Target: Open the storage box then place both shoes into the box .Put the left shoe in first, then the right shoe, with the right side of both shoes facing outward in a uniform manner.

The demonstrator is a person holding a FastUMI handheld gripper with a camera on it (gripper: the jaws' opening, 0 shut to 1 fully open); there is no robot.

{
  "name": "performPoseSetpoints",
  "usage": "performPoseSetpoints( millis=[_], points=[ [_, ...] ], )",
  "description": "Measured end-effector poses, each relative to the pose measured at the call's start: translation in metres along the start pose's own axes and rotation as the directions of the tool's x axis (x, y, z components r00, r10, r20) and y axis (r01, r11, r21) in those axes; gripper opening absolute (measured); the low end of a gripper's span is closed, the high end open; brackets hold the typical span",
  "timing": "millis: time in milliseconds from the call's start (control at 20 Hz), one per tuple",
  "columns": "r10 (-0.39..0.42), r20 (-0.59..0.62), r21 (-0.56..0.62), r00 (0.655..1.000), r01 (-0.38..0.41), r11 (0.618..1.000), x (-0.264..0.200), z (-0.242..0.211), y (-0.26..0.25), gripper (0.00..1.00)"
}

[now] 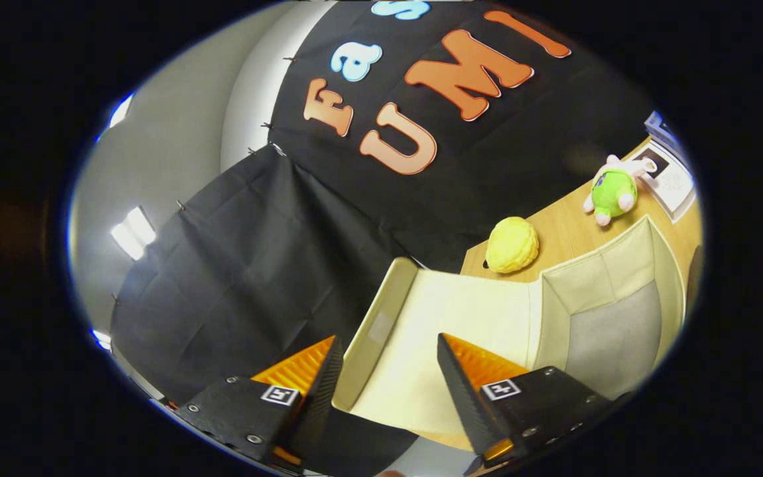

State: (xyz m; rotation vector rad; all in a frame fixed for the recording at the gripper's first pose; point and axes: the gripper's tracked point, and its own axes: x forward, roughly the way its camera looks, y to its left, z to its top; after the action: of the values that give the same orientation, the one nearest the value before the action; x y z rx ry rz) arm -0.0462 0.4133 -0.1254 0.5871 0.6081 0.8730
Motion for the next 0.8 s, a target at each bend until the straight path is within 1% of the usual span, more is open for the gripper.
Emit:
performPoseSetpoints(
  millis=[50, 250, 450, 600, 800],
  points=[
    [-0.011, 0.009, -0.02, 1.0, 0.011, 1.0, -0.005, -0.001, -0.005, 0.97],
    [-0.066, 0.062, -0.075, 0.996, 0.07, 0.995, -0.025, 0.013, -0.029, 0.97],
    [-0.131, 0.092, -0.11, 0.987, 0.141, 0.984, -0.054, 0.022, -0.065, 0.98],
    [-0.194, 0.134, -0.102, 0.972, 0.208, 0.973, -0.08, 0.035, -0.101, 0.98],
    [-0.302, 0.179, -0.093, 0.936, 0.321, 0.942, -0.115, 0.048, -0.159, 0.98]
  ],
)
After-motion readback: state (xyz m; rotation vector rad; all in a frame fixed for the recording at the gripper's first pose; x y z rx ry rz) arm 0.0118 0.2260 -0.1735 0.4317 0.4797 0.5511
